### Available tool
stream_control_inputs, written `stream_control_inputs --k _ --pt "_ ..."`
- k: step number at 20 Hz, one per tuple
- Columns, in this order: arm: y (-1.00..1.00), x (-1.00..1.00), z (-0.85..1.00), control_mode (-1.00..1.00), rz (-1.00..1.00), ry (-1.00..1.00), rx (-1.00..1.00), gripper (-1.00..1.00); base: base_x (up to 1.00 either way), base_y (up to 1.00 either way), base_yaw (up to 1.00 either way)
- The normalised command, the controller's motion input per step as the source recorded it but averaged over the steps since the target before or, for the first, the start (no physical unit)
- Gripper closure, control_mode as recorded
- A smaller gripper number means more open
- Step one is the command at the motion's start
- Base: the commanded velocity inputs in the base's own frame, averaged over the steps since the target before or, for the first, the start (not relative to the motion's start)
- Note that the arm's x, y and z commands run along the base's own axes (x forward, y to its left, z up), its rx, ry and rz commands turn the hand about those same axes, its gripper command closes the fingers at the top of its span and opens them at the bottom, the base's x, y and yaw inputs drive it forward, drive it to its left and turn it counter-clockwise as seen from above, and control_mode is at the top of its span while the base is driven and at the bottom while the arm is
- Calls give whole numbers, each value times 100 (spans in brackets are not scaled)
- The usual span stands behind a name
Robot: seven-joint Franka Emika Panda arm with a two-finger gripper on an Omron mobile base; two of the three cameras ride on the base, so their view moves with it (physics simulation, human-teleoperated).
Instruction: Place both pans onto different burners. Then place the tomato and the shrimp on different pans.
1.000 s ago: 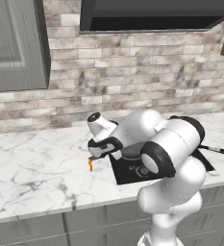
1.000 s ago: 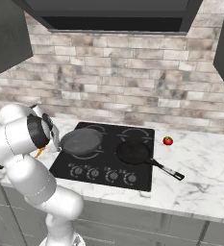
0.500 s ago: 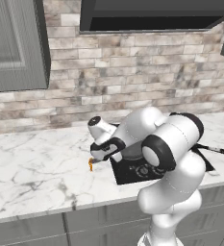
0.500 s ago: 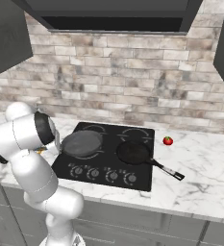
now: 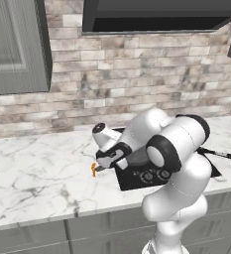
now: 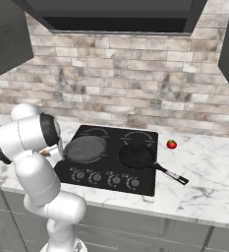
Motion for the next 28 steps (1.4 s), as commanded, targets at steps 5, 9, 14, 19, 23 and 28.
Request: stream_control_inputs --k 5,9,14,19,23,28 --pt "-11 1 -11 -100 2 0 0 100 0 0 0" --pt "-10 2 -11 -100 2 0 0 100 0 0 0" --pt "-9 2 -11 -100 4 0 0 100 0 0 0" --pt "-11 0 -12 -100 4 0 0 100 0 0 0" --pt "-15 0 -9 -100 5 0 0 100 0 0 0" --pt "-16 0 -7 -100 6 0 0 100 0 0 0"
